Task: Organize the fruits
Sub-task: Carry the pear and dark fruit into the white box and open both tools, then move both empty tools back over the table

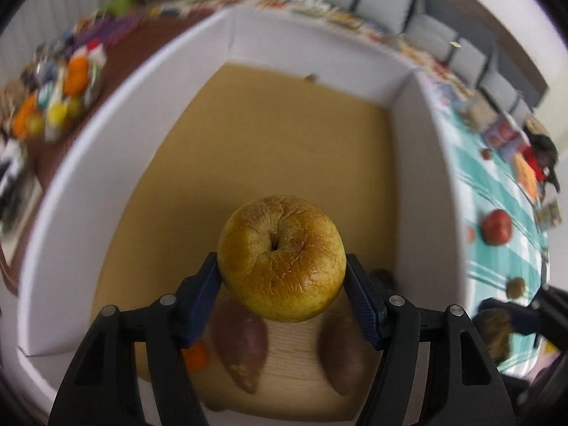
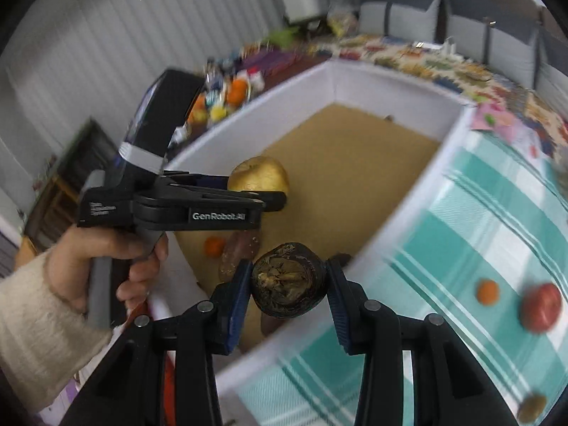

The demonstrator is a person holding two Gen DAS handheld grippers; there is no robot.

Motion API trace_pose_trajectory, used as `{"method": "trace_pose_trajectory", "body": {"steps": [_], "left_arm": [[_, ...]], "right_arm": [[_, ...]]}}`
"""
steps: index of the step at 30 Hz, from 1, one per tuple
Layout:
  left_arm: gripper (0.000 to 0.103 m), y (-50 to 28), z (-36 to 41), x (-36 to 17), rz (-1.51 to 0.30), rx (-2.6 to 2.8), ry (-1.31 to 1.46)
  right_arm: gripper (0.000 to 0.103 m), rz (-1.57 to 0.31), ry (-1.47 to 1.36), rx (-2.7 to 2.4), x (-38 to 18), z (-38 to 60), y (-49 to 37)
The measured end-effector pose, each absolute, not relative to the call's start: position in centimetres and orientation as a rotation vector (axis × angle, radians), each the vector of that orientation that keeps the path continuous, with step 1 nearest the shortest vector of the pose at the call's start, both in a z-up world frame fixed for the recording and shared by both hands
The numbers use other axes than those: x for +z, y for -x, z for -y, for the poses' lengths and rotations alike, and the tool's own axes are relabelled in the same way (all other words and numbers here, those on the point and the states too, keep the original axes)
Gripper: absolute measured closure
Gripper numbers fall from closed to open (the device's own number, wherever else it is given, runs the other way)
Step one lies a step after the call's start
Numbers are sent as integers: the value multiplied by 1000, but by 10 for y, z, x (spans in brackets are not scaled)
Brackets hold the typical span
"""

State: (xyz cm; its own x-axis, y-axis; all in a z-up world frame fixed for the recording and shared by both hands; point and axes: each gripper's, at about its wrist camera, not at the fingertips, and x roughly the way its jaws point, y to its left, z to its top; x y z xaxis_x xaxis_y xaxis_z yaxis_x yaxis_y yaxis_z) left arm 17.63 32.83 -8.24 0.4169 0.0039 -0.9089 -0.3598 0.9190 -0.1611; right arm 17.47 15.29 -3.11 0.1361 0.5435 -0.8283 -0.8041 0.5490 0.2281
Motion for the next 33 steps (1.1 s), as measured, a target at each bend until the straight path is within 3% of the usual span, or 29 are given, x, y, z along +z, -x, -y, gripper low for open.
{"method": "trace_pose_trajectory", "body": {"steps": [7,9,11,14,18,22,26,33], "left_arm": [[33,-177,-348,-105,-1198,302,426],[29,-173,-350,-100,-1175,323,423],[19,-168,-352,-89,-1120,337,424],[18,-154,-342,-63,-1011,359,408],[16,-128,-300,-28,-876,286,384],[15,-110,-227,-8,-809,133,319],[11,-94,-138,-18,-809,-57,244],[11,-110,-35,-106,-936,-140,89]], "right_arm": [[61,-1109,384,938,-81,-198,-201],[41,-1113,386,924,-82,-203,-206],[25,-1093,356,924,-73,-200,-210],[22,-1008,305,913,-41,-173,-207],[3,-876,252,843,-5,-102,-195],[2,-804,235,700,-8,-10,-172],[2,-805,198,505,-46,96,-142],[2,-892,106,184,-116,231,-110]]}}
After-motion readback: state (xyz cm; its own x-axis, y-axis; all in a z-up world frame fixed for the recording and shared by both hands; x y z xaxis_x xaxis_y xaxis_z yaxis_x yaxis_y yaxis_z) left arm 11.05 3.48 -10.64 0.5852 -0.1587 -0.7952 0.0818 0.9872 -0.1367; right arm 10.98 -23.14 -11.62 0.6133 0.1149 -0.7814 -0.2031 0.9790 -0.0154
